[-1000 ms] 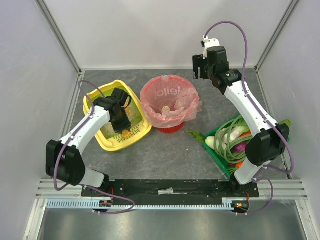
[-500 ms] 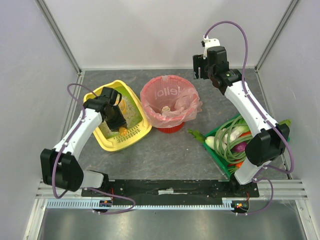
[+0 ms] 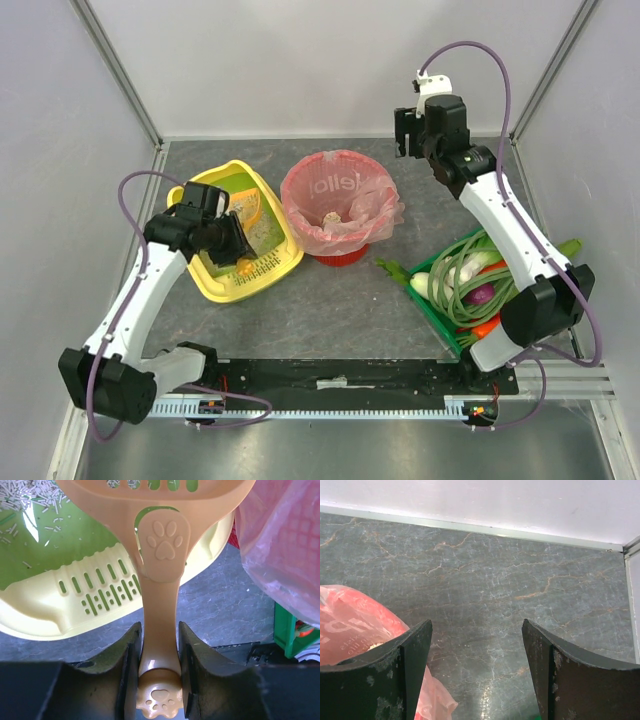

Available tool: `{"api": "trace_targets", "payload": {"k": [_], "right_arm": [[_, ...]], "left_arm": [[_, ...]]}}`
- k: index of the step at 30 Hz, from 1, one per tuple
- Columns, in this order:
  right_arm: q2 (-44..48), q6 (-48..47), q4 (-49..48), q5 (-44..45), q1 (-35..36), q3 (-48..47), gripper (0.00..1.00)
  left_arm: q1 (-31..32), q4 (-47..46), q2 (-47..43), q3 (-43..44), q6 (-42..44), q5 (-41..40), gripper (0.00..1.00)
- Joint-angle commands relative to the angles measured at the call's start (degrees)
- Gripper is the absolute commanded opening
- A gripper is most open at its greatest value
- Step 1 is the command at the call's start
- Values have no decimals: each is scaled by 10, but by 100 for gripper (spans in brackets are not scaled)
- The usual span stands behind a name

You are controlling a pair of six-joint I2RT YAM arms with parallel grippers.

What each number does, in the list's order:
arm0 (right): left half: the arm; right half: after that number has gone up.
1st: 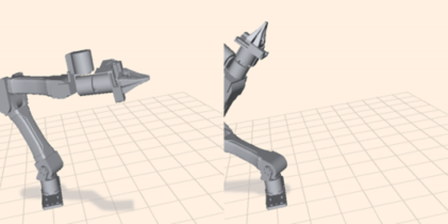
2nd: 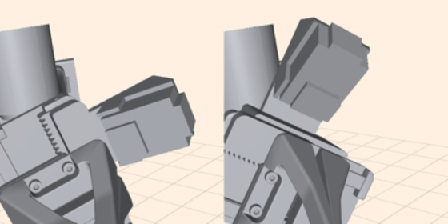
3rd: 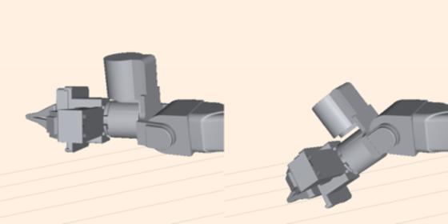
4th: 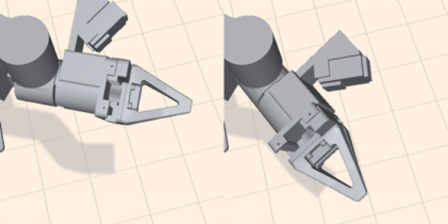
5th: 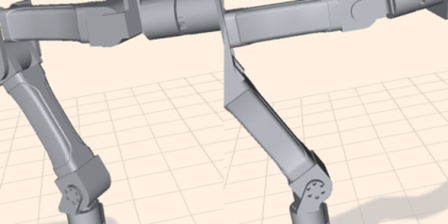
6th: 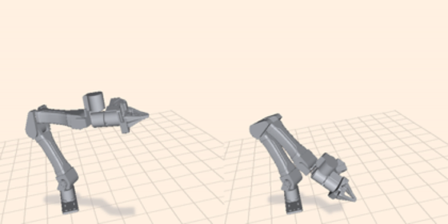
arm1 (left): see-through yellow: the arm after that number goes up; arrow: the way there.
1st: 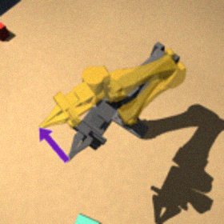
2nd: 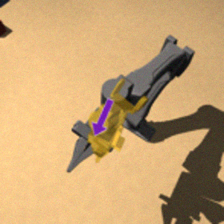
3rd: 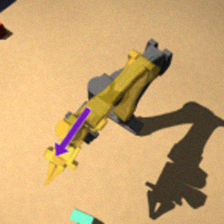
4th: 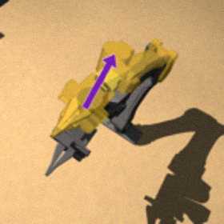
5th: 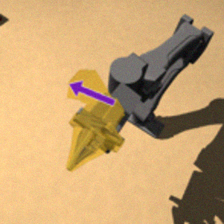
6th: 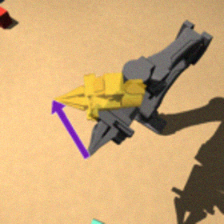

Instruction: Clean the litter box

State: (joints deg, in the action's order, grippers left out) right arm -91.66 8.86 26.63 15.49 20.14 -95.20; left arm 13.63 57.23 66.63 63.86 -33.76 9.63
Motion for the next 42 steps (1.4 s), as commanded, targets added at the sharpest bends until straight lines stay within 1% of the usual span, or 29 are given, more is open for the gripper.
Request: {"api": "trace_targets", "payload": {"k": [1, 5, 8, 14, 18, 19, 21, 22, 23, 26, 28, 32, 40, 42], "right_arm": [[35, -14, -34, 24, 1, 31, 81], [42, -15, -49, 31, 1, 49, 81], [36, -16, -54, 33, 2, 48, 81], [19, -11, -57, 31, 1, 34, 81], [11, -13, -58, 33, 1, 22, 81], [11, -13, -58, 34, 1, 22, 81], [11, -12, -59, 34, 1, 25, 81], [12, -13, -59, 34, 1, 26, 81], [11, -13, -60, 33, 1, 29, 81], [12, -14, -59, 33, 2, 27, 81], [15, -16, -59, 35, 1, 26, 81], [21, -17, -58, 36, 1, 33, 81], [31, -11, -59, 31, 1, 45, 81], [38, -12, -58, 33, 1, 49, 81]], "left_arm": [[1, 40, -32, 30, 55, -11, 2], [9, 58, -55, 36, 92, -36, 2], [24, 69, -55, 47, 116, -47, 2], [38, 96, -37, 104, 160, -83, 2], [45, 125, -12, 167, 175, -95, 2], [50, 129, -1, 179, 177, -115, 2], [74, 137, 13, 210, 185, -131, 2], [83, 151, 34, 222, 184, -160, 2], [93, 154, 45, 234, 185, -168, 2], [96, 143, 72, 295, 184, -165, 2], [97, 131, 80, 318, 186, -156, 2], [118, 147, 120, 385, 192, -167, 2], [184, 150, 180, 440, 200, -224, 2], [211, 150, 199, 449, 211, -239, 2]]}}
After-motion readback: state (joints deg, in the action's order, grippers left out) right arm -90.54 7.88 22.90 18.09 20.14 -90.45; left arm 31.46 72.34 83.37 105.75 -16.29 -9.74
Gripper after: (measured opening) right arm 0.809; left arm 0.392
